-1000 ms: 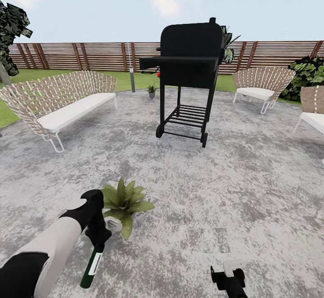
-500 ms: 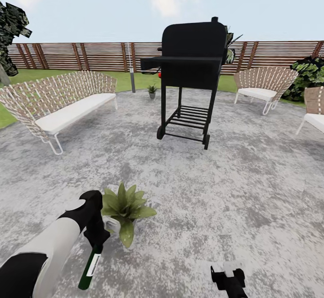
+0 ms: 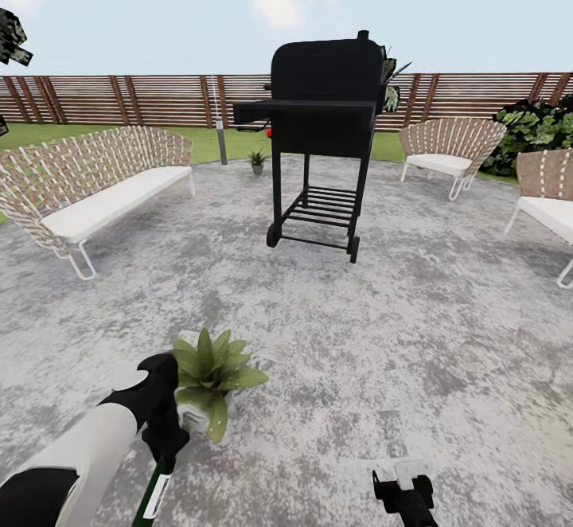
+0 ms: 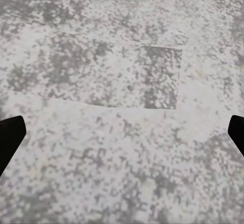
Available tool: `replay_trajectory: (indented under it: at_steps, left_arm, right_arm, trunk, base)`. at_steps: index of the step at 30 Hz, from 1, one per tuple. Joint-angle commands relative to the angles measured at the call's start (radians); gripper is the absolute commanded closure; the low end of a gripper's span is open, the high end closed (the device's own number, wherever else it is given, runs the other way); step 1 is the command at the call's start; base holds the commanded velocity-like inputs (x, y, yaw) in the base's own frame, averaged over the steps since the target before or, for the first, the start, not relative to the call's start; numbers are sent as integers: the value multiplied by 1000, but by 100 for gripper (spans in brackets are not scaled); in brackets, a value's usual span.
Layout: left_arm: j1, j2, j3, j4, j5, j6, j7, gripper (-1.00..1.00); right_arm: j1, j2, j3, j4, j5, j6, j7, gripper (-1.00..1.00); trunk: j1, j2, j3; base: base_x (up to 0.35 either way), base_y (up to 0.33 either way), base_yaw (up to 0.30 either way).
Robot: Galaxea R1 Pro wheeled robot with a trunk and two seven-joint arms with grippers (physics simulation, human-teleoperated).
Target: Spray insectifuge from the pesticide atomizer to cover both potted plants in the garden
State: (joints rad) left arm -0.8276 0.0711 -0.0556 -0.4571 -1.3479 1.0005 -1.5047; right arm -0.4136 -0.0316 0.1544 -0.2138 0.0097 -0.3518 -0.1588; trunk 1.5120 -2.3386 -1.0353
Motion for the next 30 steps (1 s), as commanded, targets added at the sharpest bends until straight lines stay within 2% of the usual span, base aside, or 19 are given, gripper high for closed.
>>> replay_trajectory:
  at_steps: [1,8,15,19,22,28,30]
  left_arm:
    - [1,1,-5,-2,-5,10,-9,100]
    - [4,-2,-5,-4,-3,10,-9,100]
    - [5,-31,-2,-5,4,10,-9,100]
    - [5,-36,-3,-16,5,10,-10,100]
    - [5,-34,-1,-47,6,10,-11,100]
    - [1,-7,-4,-55,6,10,-12,100]
    - [-4,-6,1,-56,6,10,-13,100]
  right_arm:
    - [-1,0,8,1,1,-1,-8,-100]
    - [-1,0,8,1,1,-1,-8,-100]
    - [-1,-1,8,1,1,-1,-8,-100]
    - [-1,0,8,1,2,-1,-8,-100]
    - [-1,-1,8,1,1,-1,-8,-100]
    - [-1,-1,8,1,2,-1,-8,-100]
    - [-1,-1,9,1,2,-1,-8,-100]
  trunk:
    - [0,0,-1]
    - [0,0,-1]
    - [0,0,-1]
    - [0,0,-1]
    - [0,0,-1]
    - [0,0,-1]
    - [0,0,-1]
  base:
    - [0,0,-1]
    - [0,29,0]
    - [0,6,0]
    - [0,0,0]
    - [0,0,0]
    - [0,0,0]
    - [0,0,0]
